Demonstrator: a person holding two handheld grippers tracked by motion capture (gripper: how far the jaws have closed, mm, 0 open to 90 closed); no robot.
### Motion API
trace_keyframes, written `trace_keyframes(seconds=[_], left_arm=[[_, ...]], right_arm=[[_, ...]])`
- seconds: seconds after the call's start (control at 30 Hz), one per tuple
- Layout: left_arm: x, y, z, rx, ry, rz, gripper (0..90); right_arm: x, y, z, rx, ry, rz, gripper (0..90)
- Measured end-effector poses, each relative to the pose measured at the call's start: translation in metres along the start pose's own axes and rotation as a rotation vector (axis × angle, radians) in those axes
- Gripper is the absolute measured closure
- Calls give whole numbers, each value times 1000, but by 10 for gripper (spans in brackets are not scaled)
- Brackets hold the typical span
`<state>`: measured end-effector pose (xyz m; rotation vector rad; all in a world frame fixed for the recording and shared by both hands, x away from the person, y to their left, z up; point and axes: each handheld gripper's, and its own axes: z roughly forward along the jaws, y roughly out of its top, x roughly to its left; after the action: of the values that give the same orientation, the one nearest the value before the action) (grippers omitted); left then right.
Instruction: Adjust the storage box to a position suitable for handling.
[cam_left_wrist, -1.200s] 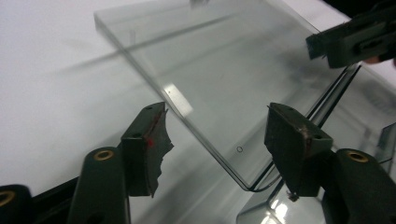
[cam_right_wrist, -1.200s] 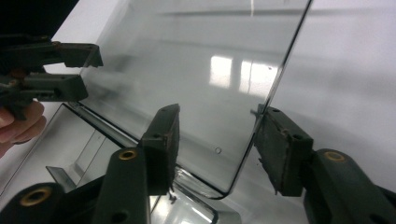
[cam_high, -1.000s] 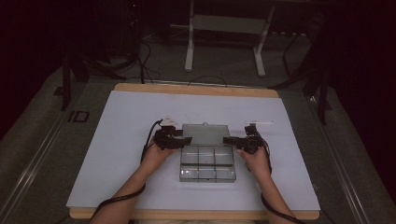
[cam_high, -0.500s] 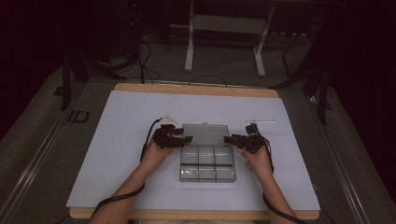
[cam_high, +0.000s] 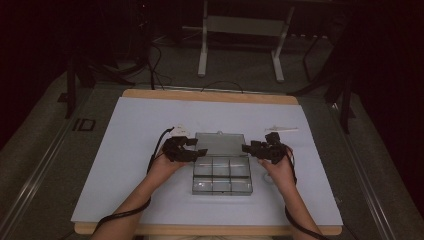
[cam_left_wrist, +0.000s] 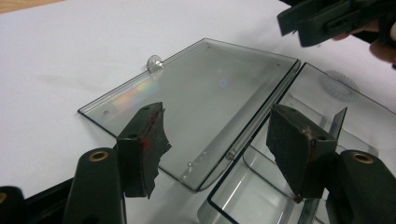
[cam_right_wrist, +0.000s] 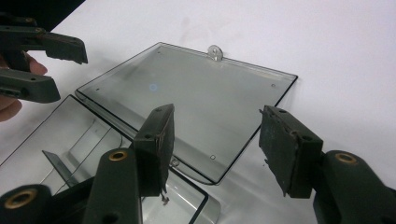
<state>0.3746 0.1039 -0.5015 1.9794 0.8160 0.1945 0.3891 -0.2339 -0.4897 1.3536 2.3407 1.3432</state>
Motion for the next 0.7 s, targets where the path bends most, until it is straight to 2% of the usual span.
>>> trace_keyframes(seconds=[0.03, 0.07, 0.1, 0.13, 0.2, 0.23, 0.3, 0.33, 0.43, 0.5, 0.57, 0.63, 0.7], left_arm=[[-1, 0, -3, 3, 1, 5, 366], [-1, -1, -7, 3, -14, 10, 334], [-1, -1, -7, 3, -14, 10, 274], [-1, -1, -8, 3, -26, 11, 263], [0, -3, -11, 3, -53, -6, 215], [0, -3, -11, 3, -53, -6, 179], [-2, -4, -12, 8, -46, 10, 163], [-2, -5, -14, -17, -34, 2, 123], [-3, -5, -17, -37, -12, 4, 23], [-3, -5, -19, -48, -12, 5, 19], [-3, -6, -21, -48, -29, 10, 19], [-5, -8, -22, -45, -18, 36, 19], [-5, -11, -24, -41, -28, 46, 20]], right_arm=[[0, 0, 0, 0, 0, 0, 443], [2, 1, -5, -6, 2, -35, 434], [2, 1, -5, -6, 2, -35, 434], [3, 1, -7, -10, 1, -48, 434], [4, 0, -10, -18, 4, -64, 431], [4, 0, -12, -21, 6, -75, 427], [5, -1, -13, -24, 7, -88, 424], [5, -2, -16, -23, 11, -106, 421], [5, -3, -19, -12, 12, -134, 422], [4, -4, -20, -5, 12, -142, 426], [2, -6, -23, 6, 13, -151, 441], [1, -6, -24, 10, 11, -157, 441], [-3, -10, -29, 4, 1, -168, 445]])
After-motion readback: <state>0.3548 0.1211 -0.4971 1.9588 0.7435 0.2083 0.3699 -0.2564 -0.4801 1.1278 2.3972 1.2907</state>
